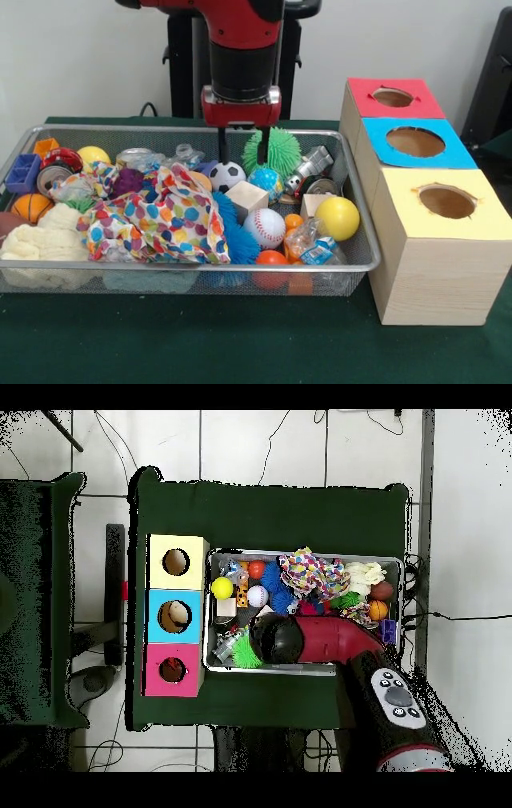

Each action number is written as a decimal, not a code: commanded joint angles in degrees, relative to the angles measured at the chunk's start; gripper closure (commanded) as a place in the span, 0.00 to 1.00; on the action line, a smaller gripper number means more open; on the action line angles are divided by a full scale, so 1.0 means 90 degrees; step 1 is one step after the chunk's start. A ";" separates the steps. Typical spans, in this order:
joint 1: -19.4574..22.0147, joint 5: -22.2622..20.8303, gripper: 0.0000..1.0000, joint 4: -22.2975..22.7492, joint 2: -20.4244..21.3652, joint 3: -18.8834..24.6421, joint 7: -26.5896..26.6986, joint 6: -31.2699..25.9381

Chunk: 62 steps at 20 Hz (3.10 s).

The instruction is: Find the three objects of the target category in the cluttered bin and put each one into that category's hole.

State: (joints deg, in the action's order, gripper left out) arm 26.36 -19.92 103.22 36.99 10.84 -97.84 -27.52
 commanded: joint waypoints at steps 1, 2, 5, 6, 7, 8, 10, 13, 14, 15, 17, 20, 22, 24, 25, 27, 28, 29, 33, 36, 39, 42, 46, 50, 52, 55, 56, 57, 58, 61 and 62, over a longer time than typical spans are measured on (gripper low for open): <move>0.0437 0.0343 0.00 0.0064 0.0756 0.0235 0.0183 -0.1303; 0.0483 0.0357 0.00 -0.0013 0.0822 0.0268 0.0296 -0.1493; 0.0648 0.0306 0.00 -0.0267 0.0959 0.0407 0.0652 -0.1950; 0.0702 0.0269 0.00 -0.0379 0.0972 0.0460 0.0764 -0.2077; 0.0756 0.0231 0.00 -0.0491 0.0985 0.0513 0.0875 -0.2205; 0.0812 0.0170 0.00 -0.0610 0.0973 0.0574 0.0997 -0.2286; 0.0942 0.0015 0.00 -0.0815 0.0972 0.0740 0.1280 -0.2275; 0.1130 -0.0184 0.00 -0.1050 0.0917 0.0999 0.1605 -0.2148; 0.1184 -0.0226 0.00 -0.1129 0.0858 0.1065 0.1669 -0.2141; 0.1226 -0.0278 0.00 -0.1225 0.0786 0.1123 0.1742 -0.2157; 0.1282 -0.0403 0.00 -0.1434 0.0626 0.1199 0.1869 -0.2209; 0.1368 -0.0593 0.00 -0.1721 0.0363 0.1265 0.2036 -0.2299; 0.1475 -0.0708 0.00 -0.1897 0.0147 0.1344 0.2161 -0.2306; 0.1598 -0.0821 0.00 -0.2075 -0.0066 0.1444 0.2329 -0.2310; 0.1667 -0.0869 0.00 -0.2130 -0.0150 0.1499 0.2400 -0.2302; 0.1782 -0.0950 0.00 -0.2273 -0.0326 0.1603 0.2510 -0.2320; 0.1835 -0.0992 0.00 -0.2326 -0.0392 0.1661 0.2561 -0.2313; 0.1875 -0.1022 0.00 -0.2380 -0.0446 0.1706 0.2594 -0.2343; 0.1999 -0.1125 0.00 -0.2533 -0.0542 0.1858 0.2712 -0.2457; 0.2061 -0.1190 0.00 -0.2656 -0.0596 0.1946 0.2800 -0.2567; 0.2118 -0.1250 0.00 -0.2743 -0.0658 0.2020 0.2873 -0.2607; 0.2148 -0.1309 0.00 -0.2797 -0.0737 0.2031 0.2854 -0.2627; 0.2189 -0.1336 0.00 -0.2876 -0.0788 0.2079 0.2898 -0.2635; 0.2207 -0.1369 0.00 -0.2933 -0.0866 0.2101 0.2924 -0.2622; 0.2207 -0.1474 0.00 -0.2932 -0.1003 0.2034 0.2858 -0.2500; 0.2218 -0.1594 0.00 -0.2966 -0.1301 0.1910 0.2731 -0.2357; 0.2247 -0.1607 0.00 -0.3016 -0.1399 0.1928 0.2768 -0.2301; 0.2276 -0.1608 0.00 -0.3045 -0.1471 0.1929 0.2791 -0.2291; 0.2294 -0.1613 0.00 -0.3085 -0.1539 0.1933 0.2815 -0.2278; 0.2392 -0.1629 0.00 -0.2990 -0.1659 0.1952 0.2757 -0.2064; 0.2422 -0.1636 0.00 -0.2955 -0.1715 0.1965 0.2704 -0.1976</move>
State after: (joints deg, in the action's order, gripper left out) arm 46.12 -30.08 77.12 27.10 25.35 -90.69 -44.64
